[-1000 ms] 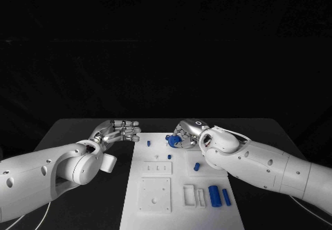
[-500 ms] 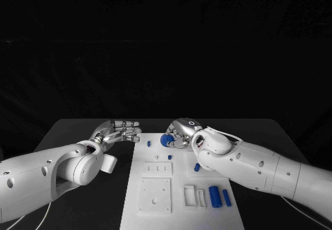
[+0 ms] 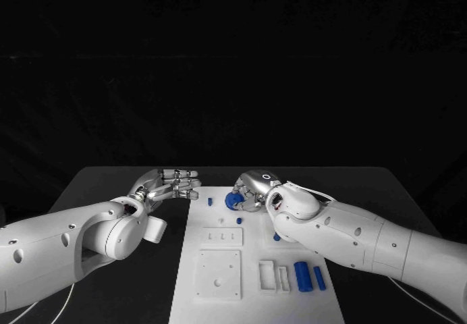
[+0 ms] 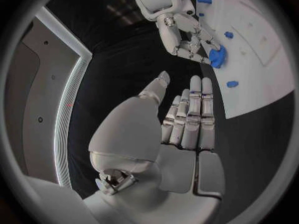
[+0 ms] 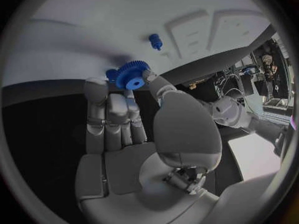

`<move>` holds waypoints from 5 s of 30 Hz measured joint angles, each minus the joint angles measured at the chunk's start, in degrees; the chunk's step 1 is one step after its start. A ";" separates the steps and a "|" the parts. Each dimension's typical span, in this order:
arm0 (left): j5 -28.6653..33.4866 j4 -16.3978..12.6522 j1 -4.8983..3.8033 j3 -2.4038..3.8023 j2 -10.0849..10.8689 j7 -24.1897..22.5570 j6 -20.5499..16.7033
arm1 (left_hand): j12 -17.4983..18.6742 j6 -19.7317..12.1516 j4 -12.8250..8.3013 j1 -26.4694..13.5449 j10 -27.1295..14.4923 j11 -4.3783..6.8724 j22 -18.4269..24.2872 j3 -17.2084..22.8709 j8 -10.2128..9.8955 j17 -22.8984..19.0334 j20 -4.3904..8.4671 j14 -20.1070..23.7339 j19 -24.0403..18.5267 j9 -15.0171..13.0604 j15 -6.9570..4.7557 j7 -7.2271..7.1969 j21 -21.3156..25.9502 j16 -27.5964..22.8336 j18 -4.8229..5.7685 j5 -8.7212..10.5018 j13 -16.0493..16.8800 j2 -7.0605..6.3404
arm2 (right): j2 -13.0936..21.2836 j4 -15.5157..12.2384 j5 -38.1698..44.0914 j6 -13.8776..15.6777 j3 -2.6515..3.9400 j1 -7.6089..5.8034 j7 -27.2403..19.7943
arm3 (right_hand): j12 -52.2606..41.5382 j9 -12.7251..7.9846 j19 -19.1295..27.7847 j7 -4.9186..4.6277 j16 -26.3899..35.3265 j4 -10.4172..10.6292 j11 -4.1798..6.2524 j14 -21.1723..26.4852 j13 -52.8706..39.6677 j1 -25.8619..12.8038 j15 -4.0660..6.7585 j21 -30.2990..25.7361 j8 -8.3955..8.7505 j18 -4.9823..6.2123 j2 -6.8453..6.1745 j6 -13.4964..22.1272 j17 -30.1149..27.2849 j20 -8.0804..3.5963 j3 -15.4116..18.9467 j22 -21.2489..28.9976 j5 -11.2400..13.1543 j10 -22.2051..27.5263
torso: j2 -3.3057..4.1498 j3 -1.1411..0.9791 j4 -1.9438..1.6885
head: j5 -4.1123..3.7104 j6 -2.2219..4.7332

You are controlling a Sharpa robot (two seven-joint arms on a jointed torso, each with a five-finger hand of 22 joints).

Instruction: Assemble the parts on the task board

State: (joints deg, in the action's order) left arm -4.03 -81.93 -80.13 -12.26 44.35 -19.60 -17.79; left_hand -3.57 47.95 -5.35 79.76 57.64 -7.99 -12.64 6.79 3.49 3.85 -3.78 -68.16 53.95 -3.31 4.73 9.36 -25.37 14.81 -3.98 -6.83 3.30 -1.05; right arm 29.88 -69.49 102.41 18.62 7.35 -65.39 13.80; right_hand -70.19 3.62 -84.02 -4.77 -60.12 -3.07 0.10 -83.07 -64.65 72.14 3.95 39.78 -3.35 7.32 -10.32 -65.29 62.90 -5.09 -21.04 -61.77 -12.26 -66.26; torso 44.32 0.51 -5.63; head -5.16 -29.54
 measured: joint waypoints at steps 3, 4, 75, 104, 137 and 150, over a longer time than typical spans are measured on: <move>0.00 0.02 0.00 0.00 -0.04 0.00 0.00 | 0.00 0.00 0.00 0.00 -0.21 -0.21 0.00 0.00 0.00 0.00 0.00 0.00 0.00 0.00 0.00 0.00 0.00 0.00 0.00 0.00 0.00 0.00 | -0.37 0.63 0.00 -0.29 -0.17 0.00 0.00 | 0.15 -0.01 0.00 0.00 0.23 0.17 0.00 0.00 0.12 -0.15 0.00 -0.18 0.03 -0.21 0.15 0.01 -0.03 0.00 0.17 0.05 0.00 0.00 | -0.01 -0.01 -0.01 | 0.12 -0.09; 0.00 0.02 0.00 0.00 -0.04 0.00 0.00 | 0.00 0.00 0.00 0.00 -0.21 -0.21 0.00 0.00 0.00 0.00 0.00 0.00 0.00 0.00 0.00 0.00 0.00 0.00 0.00 0.00 0.00 0.00 | -0.47 0.77 -0.01 -0.33 -0.20 -0.04 0.00 | 0.15 -0.02 0.00 -0.10 0.23 0.17 0.00 0.00 0.12 -0.21 0.00 -0.19 0.04 -0.17 0.21 0.12 -0.07 0.00 0.17 0.05 -0.10 0.00 | -0.02 -0.01 -0.01 | 0.19 -0.13; 0.00 0.23 0.00 0.01 0.18 0.13 -0.01 | 0.00 -0.98 0.23 0.00 -0.41 -0.41 0.51 -0.23 0.00 0.00 0.00 0.00 0.42 0.05 0.00 0.23 0.00 -0.22 0.00 0.00 0.00 0.00 | 9.20 -6.13 -9.35 -1.57 1.16 0.05 -1.74 | 1.09 0.04 0.09 -1.39 1.11 10.95 -0.62 -0.18 1.44 -3.44 -0.23 -1.50 -0.14 0.63 0.75 6.28 -0.74 0.10 9.63 1.72 -4.72 0.83 | -0.18 -0.16 0.42 | 0.66 0.42; 0.00 1.46 0.45 0.00 0.42 -0.01 0.40 | 0.00 0.46 0.23 0.00 0.00 -0.40 0.56 -0.23 0.00 0.00 0.00 0.00 0.42 0.04 0.00 0.25 0.00 -0.22 -0.01 0.00 0.00 0.00 | 18.93 0.39 -23.99 -1.96 4.40 -0.02 -17.78 | 0.98 0.02 -0.01 -1.52 1.11 -1.56 -1.05 -0.14 1.98 3.07 -0.26 -1.27 -0.14 0.61 2.86 5.16 -0.73 0.19 14.14 0.07 -6.58 1.26 | -0.79 -1.77 2.08 | 0.41 0.60; 0.00 2.49 0.83 0.00 0.14 -0.09 1.24 | 0.00 1.48 -0.24 0.23 0.93 -0.32 0.29 -0.39 0.00 0.00 0.00 0.20 0.42 0.04 0.20 0.44 -0.23 -0.22 0.00 0.00 0.00 0.23 | 15.05 10.76 -26.42 -10.28 4.37 1.81 -21.28 | 1.93 -0.12 -0.01 -0.50 2.27 -3.65 0.52 -0.02 1.93 5.12 0.45 -2.60 -0.13 -0.27 4.13 11.67 -0.69 -0.44 18.97 -1.25 -0.83 1.96 | -0.75 -2.05 1.90 | 0.51 -0.51; 0.00 2.64 0.84 0.02 0.14 -0.09 1.38 | 0.00 1.48 -0.40 0.23 0.72 -0.53 0.22 -0.54 0.00 0.00 0.00 0.20 0.42 0.04 0.20 0.44 -0.45 -0.22 0.00 0.00 0.00 0.23 | 14.01 11.66 -26.53 -10.94 4.36 2.22 -21.55 | 1.94 -0.12 -0.01 -0.78 2.27 -4.68 0.32 -0.03 1.55 3.65 0.46 -2.60 -0.13 -0.32 6.05 7.30 -0.37 -0.43 15.04 -1.96 0.88 1.73 | -0.83 -1.98 1.93 | 0.58 -0.55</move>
State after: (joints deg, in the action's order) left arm -4.03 -79.29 -79.30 -12.24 44.49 -19.70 -16.41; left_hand -3.57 49.43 -5.74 79.99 58.36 -8.52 -12.43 6.25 3.49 3.85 -3.78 -67.96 54.37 -3.28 4.93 9.80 -25.82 14.59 -3.98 -6.83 3.30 -0.82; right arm 43.89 -57.82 75.88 7.68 11.72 -63.17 -7.75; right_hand -68.25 3.50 -84.04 -5.54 -57.86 -7.75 0.42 -83.10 -63.10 75.79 4.41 37.18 -3.49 7.00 -4.28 -57.99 62.53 -5.52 -6.01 -63.72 -11.38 -64.53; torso 43.49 -1.47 -3.69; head -4.59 -30.09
